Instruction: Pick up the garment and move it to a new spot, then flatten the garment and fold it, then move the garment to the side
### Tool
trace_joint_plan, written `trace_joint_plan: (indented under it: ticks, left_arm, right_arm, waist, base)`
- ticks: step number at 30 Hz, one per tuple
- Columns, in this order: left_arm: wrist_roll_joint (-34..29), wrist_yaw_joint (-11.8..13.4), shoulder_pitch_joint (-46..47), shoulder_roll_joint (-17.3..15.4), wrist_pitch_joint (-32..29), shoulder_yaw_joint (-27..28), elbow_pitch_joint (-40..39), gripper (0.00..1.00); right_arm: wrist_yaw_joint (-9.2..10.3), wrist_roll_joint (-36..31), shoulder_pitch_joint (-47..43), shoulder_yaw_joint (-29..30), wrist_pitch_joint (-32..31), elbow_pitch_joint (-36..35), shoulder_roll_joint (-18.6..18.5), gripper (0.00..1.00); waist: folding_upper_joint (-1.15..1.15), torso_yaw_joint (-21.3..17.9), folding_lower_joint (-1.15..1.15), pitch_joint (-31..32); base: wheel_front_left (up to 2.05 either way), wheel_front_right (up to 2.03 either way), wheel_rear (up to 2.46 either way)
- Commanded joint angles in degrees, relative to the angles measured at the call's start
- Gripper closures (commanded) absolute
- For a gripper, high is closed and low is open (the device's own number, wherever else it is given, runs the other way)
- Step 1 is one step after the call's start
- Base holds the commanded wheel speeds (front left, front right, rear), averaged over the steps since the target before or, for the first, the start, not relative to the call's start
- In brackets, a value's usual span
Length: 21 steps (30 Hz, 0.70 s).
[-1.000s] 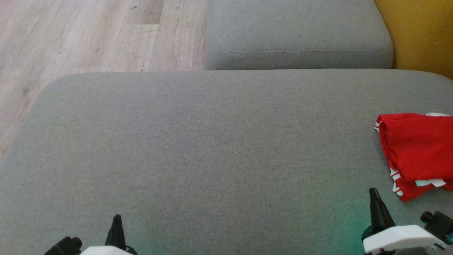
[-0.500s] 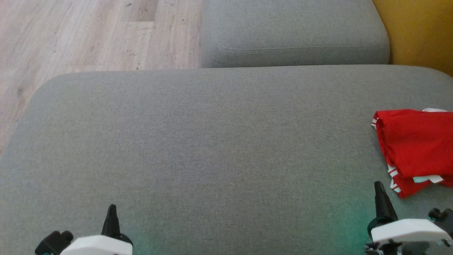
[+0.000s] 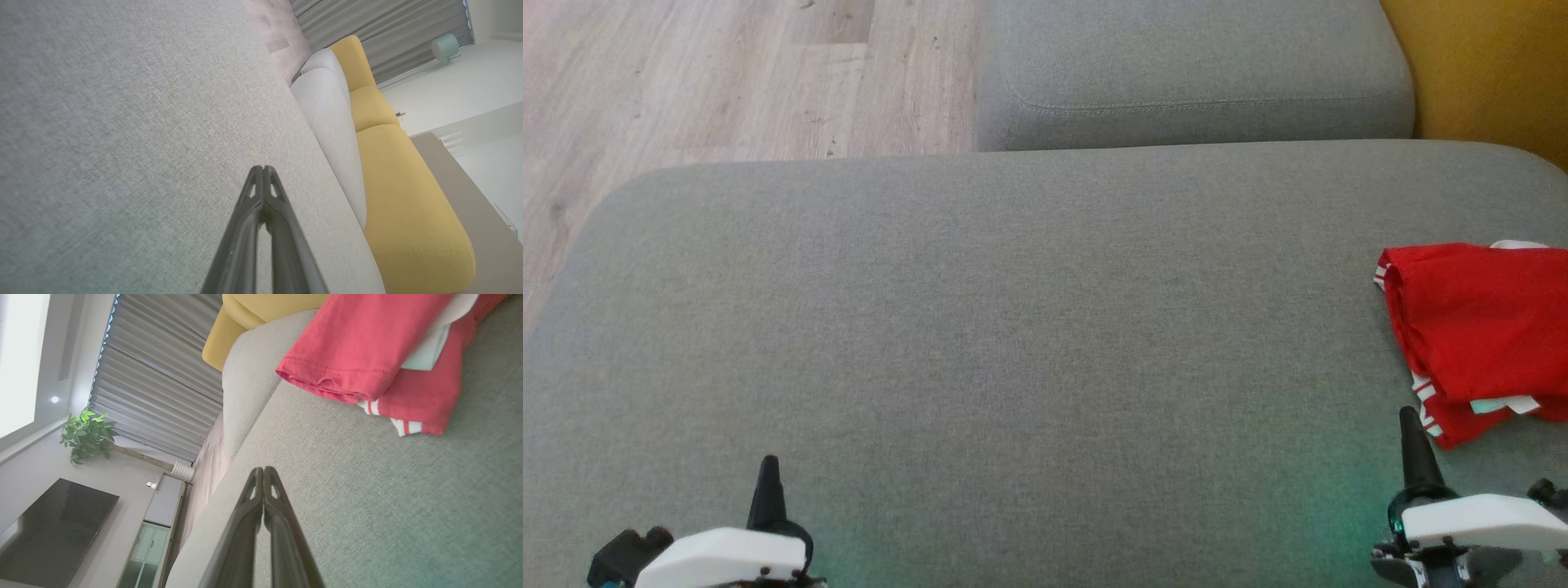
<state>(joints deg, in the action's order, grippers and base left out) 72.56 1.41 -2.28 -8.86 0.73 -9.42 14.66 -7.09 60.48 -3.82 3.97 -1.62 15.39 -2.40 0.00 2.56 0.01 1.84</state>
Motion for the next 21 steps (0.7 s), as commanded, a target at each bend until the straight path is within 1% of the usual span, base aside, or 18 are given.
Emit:
trace_joint_plan:
  ticks: [1,21]
  left_arm:
    - [0.97,-0.69,3.45,-0.09,-0.29,2.23,-1.41,1.00]
    - [8.91,-4.13,5.54,2.32,-3.06,7.81,-1.07,1.00]
  right_arm:
    - [-0.26,1.69,3.83,-0.54,-0.37,-1.81,-0.47,1.00]
    - [-0.32,14.30,6.41,0.70,-2.21,-1.63,-0.53,1.00]
  waist:
    - [0.00,-0.07,0.00,-0.05]
    - [0.00,-1.11,0.00,-0.87]
  base:
    - [0.00,0.00,0.00]
    - [0.00,0.00,0.00]
